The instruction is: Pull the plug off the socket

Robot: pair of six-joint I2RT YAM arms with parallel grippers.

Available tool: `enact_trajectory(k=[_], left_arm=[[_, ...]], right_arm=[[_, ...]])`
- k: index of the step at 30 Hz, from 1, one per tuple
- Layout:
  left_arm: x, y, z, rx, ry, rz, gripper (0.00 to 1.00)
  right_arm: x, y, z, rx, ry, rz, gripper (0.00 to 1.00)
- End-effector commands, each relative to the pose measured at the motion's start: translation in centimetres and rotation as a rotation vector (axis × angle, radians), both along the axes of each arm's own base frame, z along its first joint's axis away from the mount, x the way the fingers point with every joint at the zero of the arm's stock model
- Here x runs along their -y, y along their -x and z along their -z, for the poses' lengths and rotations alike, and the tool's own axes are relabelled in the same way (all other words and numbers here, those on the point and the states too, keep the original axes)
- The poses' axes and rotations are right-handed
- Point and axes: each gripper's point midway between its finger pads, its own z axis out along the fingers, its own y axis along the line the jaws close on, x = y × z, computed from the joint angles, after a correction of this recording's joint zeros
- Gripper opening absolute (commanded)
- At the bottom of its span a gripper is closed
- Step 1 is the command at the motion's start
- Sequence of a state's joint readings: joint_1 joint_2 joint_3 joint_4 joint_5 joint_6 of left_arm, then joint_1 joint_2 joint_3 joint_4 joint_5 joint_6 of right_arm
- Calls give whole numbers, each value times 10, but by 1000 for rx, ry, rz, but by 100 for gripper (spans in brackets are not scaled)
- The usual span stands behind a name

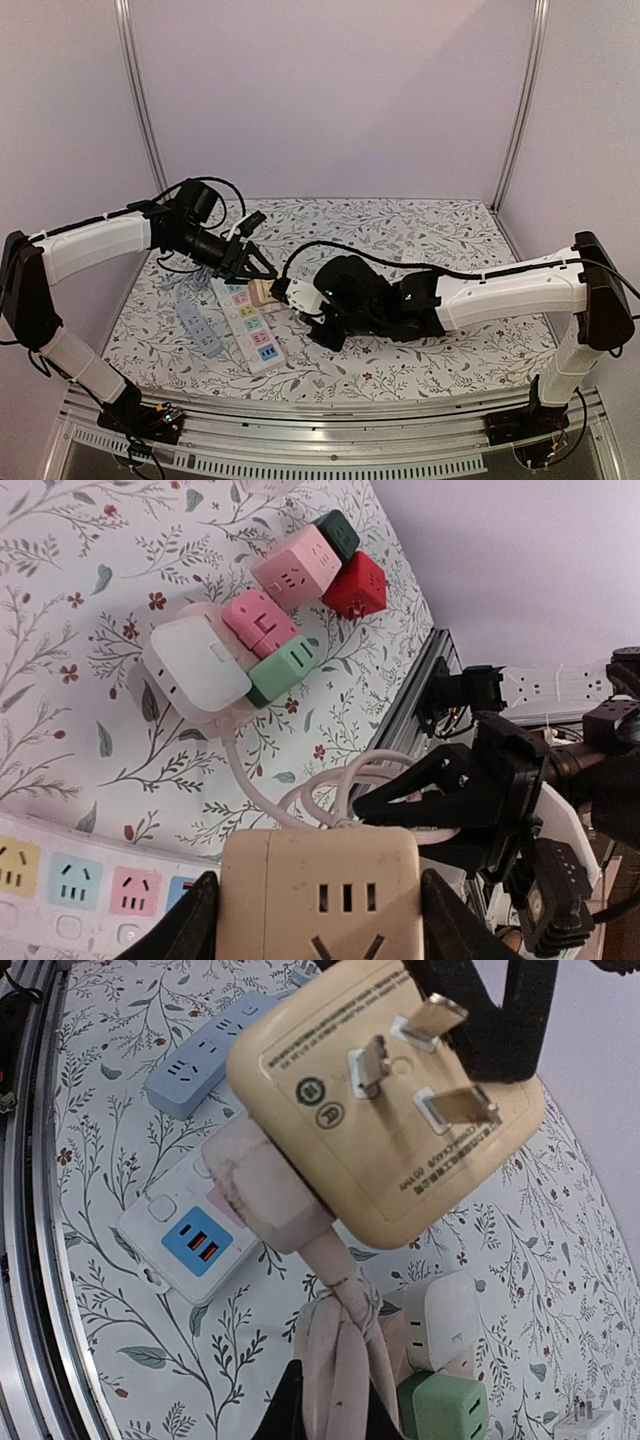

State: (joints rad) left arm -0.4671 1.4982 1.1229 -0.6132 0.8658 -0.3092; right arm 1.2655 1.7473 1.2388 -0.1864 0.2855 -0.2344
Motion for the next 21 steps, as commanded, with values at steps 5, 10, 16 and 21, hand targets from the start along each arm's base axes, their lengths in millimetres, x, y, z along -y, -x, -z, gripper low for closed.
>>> enact_trajectory(k=[5,10,16,21], left_arm=[[11,-1,-4,78,1,57,5],[3,-11,-1,124,-65,1,3],[-11,-28,-10,174,-63,-99,1],[-25,-41,-15,210,-75,-176,0]], right_arm=[[1,-25,-37,-85,-136,80,0],[1,-24,-35,-89,-119,77,0],[-10,9,-24,-38,-56,0,0],[-19,32,-22,10,-54,-43,0]])
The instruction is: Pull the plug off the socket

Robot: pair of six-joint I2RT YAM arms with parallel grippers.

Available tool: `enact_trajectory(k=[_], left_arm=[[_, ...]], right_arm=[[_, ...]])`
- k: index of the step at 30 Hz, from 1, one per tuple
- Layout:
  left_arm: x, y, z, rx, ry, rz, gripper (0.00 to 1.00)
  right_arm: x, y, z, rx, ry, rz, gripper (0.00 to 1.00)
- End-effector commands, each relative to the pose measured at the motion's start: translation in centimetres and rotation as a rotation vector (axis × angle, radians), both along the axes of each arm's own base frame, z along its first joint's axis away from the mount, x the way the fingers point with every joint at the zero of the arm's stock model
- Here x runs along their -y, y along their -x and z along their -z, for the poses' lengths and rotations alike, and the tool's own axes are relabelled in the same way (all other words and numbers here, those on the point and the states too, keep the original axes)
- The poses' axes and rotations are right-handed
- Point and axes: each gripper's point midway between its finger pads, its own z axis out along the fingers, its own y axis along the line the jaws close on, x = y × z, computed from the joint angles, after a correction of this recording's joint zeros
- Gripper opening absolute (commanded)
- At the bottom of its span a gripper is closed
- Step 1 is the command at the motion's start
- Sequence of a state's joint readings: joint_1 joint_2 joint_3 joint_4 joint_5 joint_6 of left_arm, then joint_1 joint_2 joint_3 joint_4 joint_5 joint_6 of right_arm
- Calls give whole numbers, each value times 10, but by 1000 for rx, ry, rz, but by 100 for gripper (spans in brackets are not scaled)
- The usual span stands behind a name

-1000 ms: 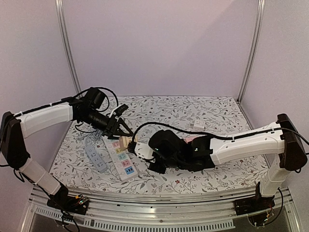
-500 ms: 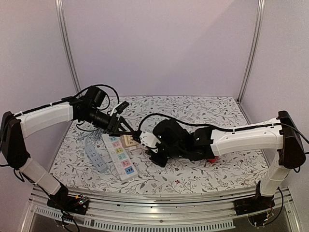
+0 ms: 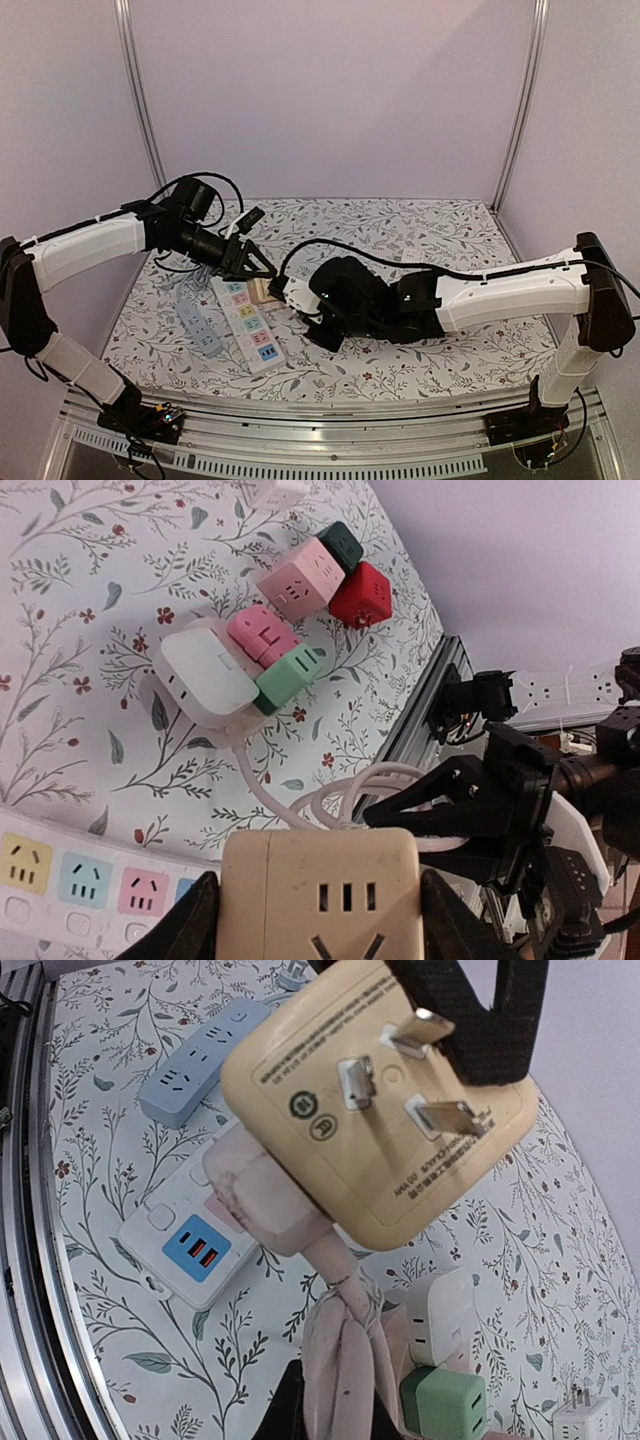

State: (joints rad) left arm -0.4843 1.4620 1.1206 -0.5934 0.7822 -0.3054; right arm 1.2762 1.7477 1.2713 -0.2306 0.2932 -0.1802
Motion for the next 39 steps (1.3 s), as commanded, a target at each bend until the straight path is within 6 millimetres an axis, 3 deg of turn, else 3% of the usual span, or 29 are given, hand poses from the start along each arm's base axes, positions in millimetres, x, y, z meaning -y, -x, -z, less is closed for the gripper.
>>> enact_trajectory(k=[1,9,17,26,33,39], left_arm=[[-26,-37,-11,139,-42,-158,0],[-41,-47,-14,193,-87,-235,0],[-45,-50,-11,193,-108,-254,0],[-21,-31,-18,173,-20,-115,0],[-2,-10,-22,173,7,-11,0],[-2,-10,-21,175,-7,-8,0]], right_arm=[[-20,32,-17,37,-52,-84,0],[-28,57,-25,34,-77,-127,0],[-26,60,-32,46,-86,-123,0],[-9,14,-32,92,-68,-7,0],[1,-40,-45,129,-85,120,0],[-6,-45,-39,134,-68,115,0]])
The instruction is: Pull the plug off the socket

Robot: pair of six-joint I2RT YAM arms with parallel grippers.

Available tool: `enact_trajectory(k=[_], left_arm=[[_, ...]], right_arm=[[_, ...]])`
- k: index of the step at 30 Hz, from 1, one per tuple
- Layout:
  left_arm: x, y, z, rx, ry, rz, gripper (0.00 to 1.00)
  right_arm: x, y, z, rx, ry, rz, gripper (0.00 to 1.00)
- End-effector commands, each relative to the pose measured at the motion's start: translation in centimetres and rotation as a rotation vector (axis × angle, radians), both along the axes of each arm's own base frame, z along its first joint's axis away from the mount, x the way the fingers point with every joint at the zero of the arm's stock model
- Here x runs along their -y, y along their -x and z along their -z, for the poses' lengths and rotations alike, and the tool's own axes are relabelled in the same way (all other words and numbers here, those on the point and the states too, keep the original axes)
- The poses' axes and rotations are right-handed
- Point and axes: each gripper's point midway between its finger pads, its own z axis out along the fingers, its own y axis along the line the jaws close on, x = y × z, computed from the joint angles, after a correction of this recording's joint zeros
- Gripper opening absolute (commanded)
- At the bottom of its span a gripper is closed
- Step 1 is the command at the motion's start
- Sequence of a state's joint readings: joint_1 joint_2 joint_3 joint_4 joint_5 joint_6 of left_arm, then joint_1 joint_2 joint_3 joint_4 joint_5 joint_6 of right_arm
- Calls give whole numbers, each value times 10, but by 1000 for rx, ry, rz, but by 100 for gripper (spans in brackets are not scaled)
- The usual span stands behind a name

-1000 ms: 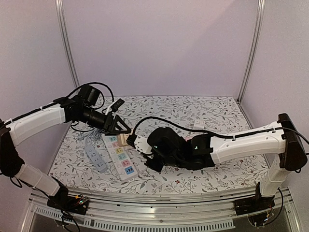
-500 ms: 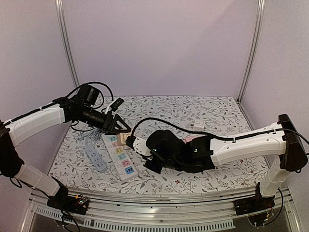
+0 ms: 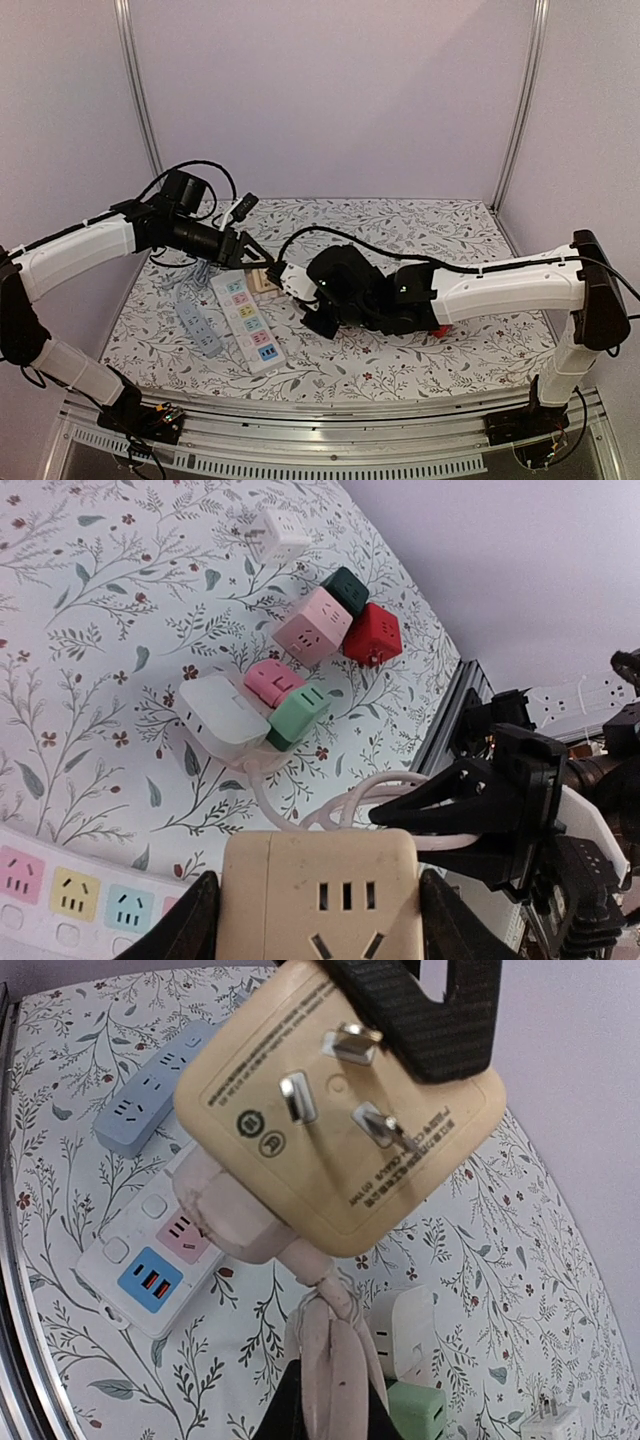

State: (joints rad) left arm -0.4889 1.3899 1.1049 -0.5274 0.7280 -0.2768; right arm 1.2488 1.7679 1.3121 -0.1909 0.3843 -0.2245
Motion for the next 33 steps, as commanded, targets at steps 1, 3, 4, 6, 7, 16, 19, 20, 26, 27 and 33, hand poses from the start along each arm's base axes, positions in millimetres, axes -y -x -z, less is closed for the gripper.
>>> enact_trajectory(k=[1,3,4,6,7,16,19,20,26,27,33], left_arm=[[-1,-4,1,29,-31,-2,0],[-5,-8,1,46,-49,-31,0],[-8,-11,1,59,-59,-52,0],[-17,-20,0,87,-82,-120,0],[-22,-24,0,95,-87,-147,0],[-49,-43,-3,152,-135,-301,0],[-51,-45,-2,152,-142,-313,0],[-52,-45,-2,153,-145,-318,0],[-54,-46,-1,159,-156,-328,0],[-54,-46,-1,158,-156,-328,0],[-35,-36,-5,121,-76,-225,0]], right_arm=[[-6,-12,-20,29,-56,32,0],[-7,-3,-18,24,-49,20,0],[-7,2,-16,32,-36,11,0],[-14,23,-13,43,-15,-35,0],[-16,31,-11,43,-6,-55,0],[-32,98,-9,-143,-87,-214,0],[-33,109,-15,-176,-113,-249,0],[-34,111,-16,-183,-117,-262,0],[-31,110,-24,-156,-131,-262,0],[-30,106,-24,-143,-132,-247,0],[-15,69,-22,-117,-130,-117,0]])
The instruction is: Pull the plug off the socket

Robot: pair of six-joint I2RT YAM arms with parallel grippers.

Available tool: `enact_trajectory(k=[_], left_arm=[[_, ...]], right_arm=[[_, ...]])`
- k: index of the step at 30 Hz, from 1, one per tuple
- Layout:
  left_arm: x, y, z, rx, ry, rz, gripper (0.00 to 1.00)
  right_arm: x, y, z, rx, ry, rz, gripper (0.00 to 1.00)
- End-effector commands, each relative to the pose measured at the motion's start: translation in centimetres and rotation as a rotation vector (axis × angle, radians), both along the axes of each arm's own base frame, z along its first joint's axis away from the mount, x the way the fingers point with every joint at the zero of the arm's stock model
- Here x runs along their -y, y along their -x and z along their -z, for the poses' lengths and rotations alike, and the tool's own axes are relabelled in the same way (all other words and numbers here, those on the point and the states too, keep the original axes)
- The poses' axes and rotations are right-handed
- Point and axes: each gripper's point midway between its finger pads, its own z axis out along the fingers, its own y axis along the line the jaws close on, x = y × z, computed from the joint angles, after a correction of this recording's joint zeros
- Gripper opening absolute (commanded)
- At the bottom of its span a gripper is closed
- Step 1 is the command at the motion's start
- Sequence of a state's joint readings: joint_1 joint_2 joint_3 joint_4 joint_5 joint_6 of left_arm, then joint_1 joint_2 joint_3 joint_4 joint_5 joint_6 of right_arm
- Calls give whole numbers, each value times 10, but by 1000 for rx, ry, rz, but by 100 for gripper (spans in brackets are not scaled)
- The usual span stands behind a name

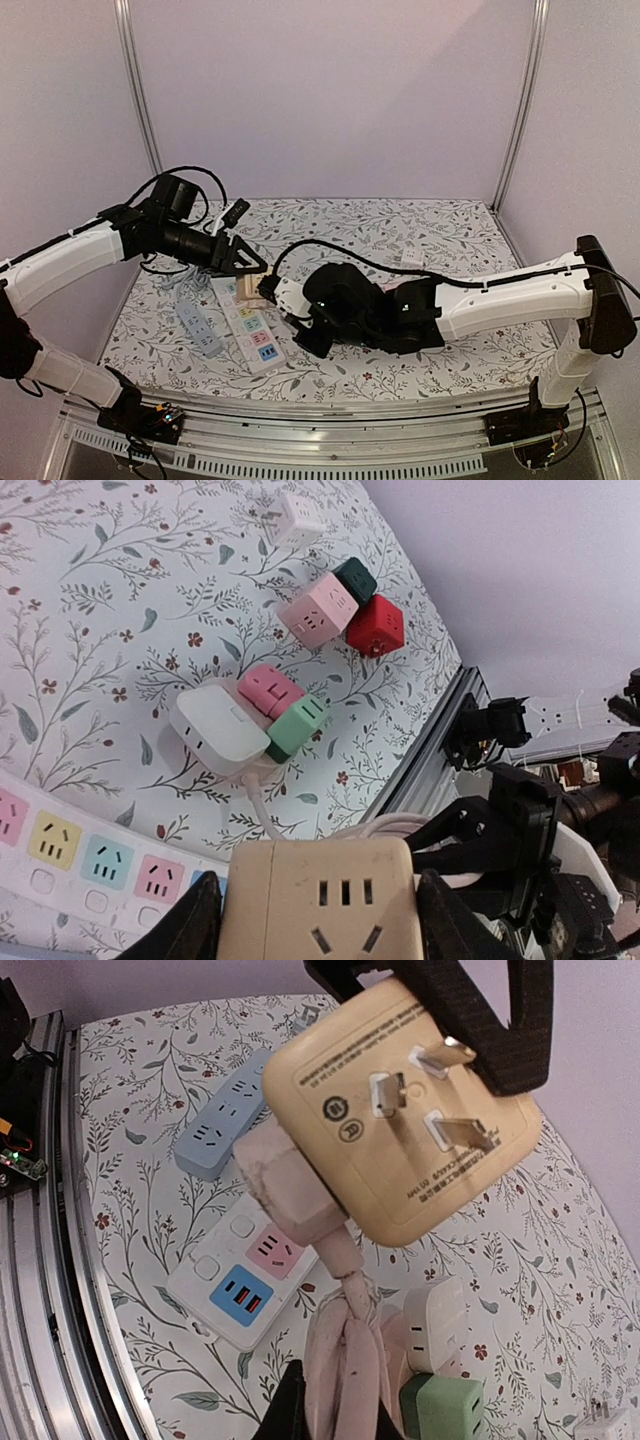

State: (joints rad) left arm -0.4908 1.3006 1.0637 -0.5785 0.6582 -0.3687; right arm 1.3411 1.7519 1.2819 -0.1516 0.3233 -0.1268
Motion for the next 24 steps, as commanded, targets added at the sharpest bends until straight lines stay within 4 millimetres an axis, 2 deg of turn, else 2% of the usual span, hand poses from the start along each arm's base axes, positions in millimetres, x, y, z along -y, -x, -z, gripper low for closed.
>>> enact_trajectory(k=[1,4,8,12,15,19,22,24], left_arm=[[-13,-44,-6,164,-32,-90,0],[2,-32,-5,148,-4,-6,0],[17,-15,1,147,-34,77,0],[23,-8,4,140,-44,118,0],[26,-4,7,129,-43,139,0],[26,-5,9,126,-61,133,0],[17,-16,9,160,-106,66,0],[7,-25,8,181,-126,4,0]], right_arm=[[10,9,-22,-23,-41,-2,0],[16,-11,-21,-2,-27,60,0],[18,-33,-33,46,-25,91,0],[20,-49,-49,114,-20,112,0],[25,-61,-55,144,-14,144,0],[25,-60,-49,134,-3,138,0],[23,-47,-35,97,12,86,0],[20,-30,-24,90,38,43,0]])
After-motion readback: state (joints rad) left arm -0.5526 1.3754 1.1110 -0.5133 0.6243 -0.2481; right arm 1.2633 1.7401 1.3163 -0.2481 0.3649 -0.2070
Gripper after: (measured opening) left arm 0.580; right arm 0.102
